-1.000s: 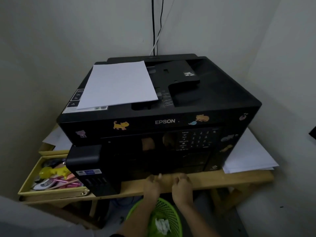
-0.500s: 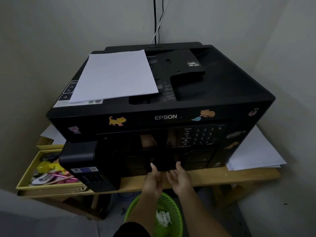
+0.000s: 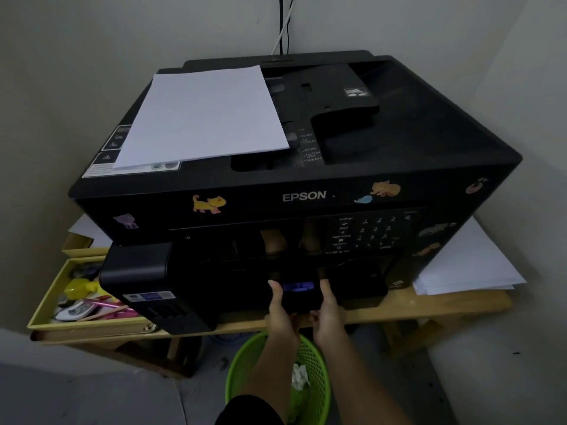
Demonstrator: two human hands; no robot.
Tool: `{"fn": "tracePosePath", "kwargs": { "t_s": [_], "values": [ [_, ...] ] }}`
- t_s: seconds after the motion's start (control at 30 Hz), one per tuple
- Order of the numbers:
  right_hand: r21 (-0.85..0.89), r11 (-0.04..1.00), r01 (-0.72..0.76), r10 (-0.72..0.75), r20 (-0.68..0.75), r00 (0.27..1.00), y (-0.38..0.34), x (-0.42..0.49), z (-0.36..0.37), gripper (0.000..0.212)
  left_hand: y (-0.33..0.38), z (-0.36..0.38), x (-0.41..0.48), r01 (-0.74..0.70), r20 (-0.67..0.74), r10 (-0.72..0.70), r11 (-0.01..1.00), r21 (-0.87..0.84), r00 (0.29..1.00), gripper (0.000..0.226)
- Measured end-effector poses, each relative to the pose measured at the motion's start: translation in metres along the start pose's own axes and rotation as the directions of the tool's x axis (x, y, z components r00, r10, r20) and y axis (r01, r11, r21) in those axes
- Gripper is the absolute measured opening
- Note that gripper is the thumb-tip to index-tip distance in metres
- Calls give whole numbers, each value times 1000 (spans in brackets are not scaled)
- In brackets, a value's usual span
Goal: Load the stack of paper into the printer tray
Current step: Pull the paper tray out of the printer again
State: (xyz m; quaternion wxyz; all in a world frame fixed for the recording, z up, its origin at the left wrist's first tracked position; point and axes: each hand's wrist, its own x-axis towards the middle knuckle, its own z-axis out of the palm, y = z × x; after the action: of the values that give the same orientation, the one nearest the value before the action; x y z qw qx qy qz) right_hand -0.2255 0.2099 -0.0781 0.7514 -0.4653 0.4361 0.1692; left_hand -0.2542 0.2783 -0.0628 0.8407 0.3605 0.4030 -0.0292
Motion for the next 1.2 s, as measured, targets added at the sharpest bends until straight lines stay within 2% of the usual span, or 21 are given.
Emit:
{"fn": "tracePosePath", "kwargs": {
  "t_s": [0.13, 0.17, 0.2, 0.23, 0.27, 0.3, 0.33, 0.37, 0.4, 0.43, 0.47, 0.5, 0.57, 0.7, 0.9, 1.03, 1.2],
  "values": [
    [-16, 999, 47, -48, -121, 991, 4, -11, -7, 68, -1, 1, -8, 17, -78, -17, 1000, -5, 997, 82],
    [-73, 995, 60, -73, -180, 981, 4, -15, -8, 73, -2, 2, -11, 17, -187, -6, 998, 59, 982, 83],
    [-169, 984, 62, -105, -263, 959, 5, -19, -9, 80, -4, 5, -16, 41, -368, 42, 975, 216, 929, 85],
    [-293, 954, 67, -169, -339, 925, 5, -24, -9, 88, -6, 8, -23, 109, -472, 133, 886, 451, 871, 87],
    [-423, 899, 113, -285, -369, 884, 5, -32, -9, 94, -7, 9, -32, 166, -501, 262, 735, 658, 825, 87],
    [-566, 797, 209, -454, -333, 827, 5, -36, -12, 94, -12, 6, -36, 144, -442, 460, 550, 823, 770, 84],
    [-713, 625, 316, -630, -223, 744, 4, -39, -16, 87, -15, 2, -37, 70, -291, 633, 351, 934, 718, 79],
    [-835, 391, 386, -756, -52, 653, 3, -39, -21, 74, -17, -4, -37, 5, -120, 729, 157, 988, 674, 73],
    [-897, 150, 416, -802, 136, 582, 1, -38, -25, 59, -17, -10, -35, -3, 32, 749, -40, 999, 662, 66],
    [-905, -44, 423, -786, 293, 544, -2, -36, -30, 45, -14, -13, -33, 10, 138, 707, -201, 980, 693, 59],
    [-888, -186, 422, -749, 406, 524, -6, -34, -33, 36, -9, -15, -30, 6, 217, 653, -321, 947, 726, 54],
    [-860, -284, 423, -714, 484, 505, -10, -33, -34, 33, -5, -16, -26, -18, 278, 599, -403, 915, 751, 52],
    [-796, -392, 462, -664, 592, 457, -16, -32, -34, 32, 0, -22, -20, -83, 344, 516, -462, 883, 785, 55],
    [-700, -433, 567, -479, 712, 513, -19, -24, -37, 42, 2, -40, -13, -132, 387, 412, -526, 840, 825, 67],
    [-657, -471, 589, -381, 754, 535, -19, -26, -53, 46, 9, -36, -22, -100, 403, 350, -638, 764, 846, 59],
    [-697, -435, 571, -452, 717, 531, 1, -40, -72, 42, -5, -53, -39, -115, 428, 327, -668, 735, 843, 64],
    [-783, -345, 517, -525, 618, 585, 28, -64, -92, 34, -10, -77, -63, -224, 477, 240, -651, 725, 846, 68]
  ]
}}
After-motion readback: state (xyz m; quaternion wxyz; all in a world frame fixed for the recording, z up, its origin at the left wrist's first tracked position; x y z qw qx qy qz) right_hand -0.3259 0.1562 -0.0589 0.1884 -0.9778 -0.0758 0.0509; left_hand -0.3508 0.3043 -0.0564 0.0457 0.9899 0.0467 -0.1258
